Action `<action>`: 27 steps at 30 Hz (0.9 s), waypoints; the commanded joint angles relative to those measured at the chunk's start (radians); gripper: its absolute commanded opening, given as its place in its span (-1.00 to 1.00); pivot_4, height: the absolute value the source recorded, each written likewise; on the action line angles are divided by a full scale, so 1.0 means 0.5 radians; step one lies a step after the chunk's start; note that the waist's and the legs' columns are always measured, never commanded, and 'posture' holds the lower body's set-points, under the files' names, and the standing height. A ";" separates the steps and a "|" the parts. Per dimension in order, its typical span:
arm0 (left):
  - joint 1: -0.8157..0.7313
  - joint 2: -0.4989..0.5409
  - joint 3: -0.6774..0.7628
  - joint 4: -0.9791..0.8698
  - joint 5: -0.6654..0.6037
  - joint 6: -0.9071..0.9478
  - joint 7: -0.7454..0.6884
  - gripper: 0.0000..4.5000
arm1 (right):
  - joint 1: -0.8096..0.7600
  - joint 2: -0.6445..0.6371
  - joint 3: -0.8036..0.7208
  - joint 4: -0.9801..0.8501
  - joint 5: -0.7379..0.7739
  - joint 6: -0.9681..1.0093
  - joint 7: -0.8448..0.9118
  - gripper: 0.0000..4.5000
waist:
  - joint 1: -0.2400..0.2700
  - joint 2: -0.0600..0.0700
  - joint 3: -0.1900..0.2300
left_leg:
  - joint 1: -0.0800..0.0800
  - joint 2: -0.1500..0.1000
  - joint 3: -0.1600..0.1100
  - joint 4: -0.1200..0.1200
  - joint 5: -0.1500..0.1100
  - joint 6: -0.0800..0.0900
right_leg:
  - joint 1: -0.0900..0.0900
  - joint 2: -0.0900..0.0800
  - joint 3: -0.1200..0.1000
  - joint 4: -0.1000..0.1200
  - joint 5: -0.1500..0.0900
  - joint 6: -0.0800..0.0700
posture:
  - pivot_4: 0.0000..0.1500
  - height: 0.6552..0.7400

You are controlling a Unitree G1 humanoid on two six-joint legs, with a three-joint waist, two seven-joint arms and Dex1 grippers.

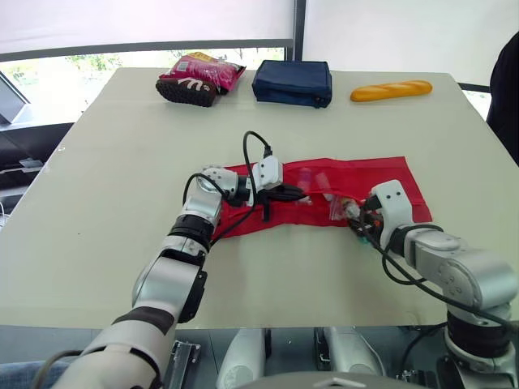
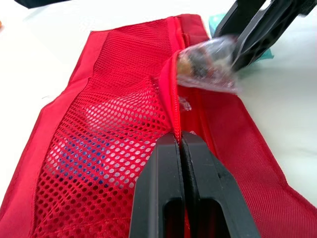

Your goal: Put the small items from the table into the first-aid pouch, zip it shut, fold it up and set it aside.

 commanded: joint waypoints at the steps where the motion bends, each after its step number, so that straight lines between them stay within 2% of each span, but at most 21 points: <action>1: -0.027 -0.020 -0.004 -0.099 -0.027 -0.026 -0.026 -1.00 | -0.042 0.068 -0.001 0.048 -0.053 -0.088 -0.085 -0.62 | 0.000 0.000 0.000 | 0.000 0.000 0.000 0.000 0.000 0.000 | 0.000 0.000 0.000 0.000 0.000 0.000 | 1.00 1.00; 10: -0.008 -0.040 -0.021 -0.127 -0.023 -0.031 -0.051 -1.00 | -0.109 0.122 0.083 0.144 -0.064 -0.183 -0.101 -0.62 | -0.001 0.000 0.000 | -0.003 0.000 0.000 -0.001 0.000 0.000 | -0.004 0.000 0.001 0.000 0.000 0.000 | 1.00 1.00; 20: 0.001 -0.068 -0.040 -0.147 -0.023 -0.044 -0.077 -1.00 | -0.325 0.346 0.064 0.460 -0.157 -0.403 -0.253 -0.62 | -0.004 0.000 0.000 | -0.006 0.000 0.000 -0.002 0.000 0.000 | -0.009 0.000 0.002 0.001 0.000 0.000 | 1.00 1.00; 25: 0.010 -0.049 -0.048 -0.137 -0.016 -0.057 -0.077 -1.00 | -0.345 0.412 0.036 0.498 -0.192 -0.537 -0.302 -0.62 | -0.005 0.001 0.000 | -0.017 0.000 0.001 -0.002 0.000 0.000 | -0.022 0.000 0.004 0.003 0.001 -0.001 | 1.00 1.00; 26: 0.012 -0.041 -0.051 -0.128 -0.008 -0.067 -0.073 -1.00 | -0.336 0.400 0.052 0.484 -0.190 -0.550 -0.284 -0.27 | -0.006 0.001 0.000 | -0.018 0.000 0.001 -0.002 0.000 0.000 | -0.023 0.000 0.004 0.003 0.001 -0.001 | 1.00 1.00; 27: 0.013 -0.035 -0.052 -0.117 -0.001 -0.077 -0.068 -1.00 | -0.321 0.378 0.074 0.465 -0.179 -0.551 -0.251 -0.13 | -0.006 0.001 0.000 | -0.023 0.000 0.001 -0.002 0.000 0.000 | -0.028 0.000 0.004 0.003 0.001 -0.001 | 1.00 1.00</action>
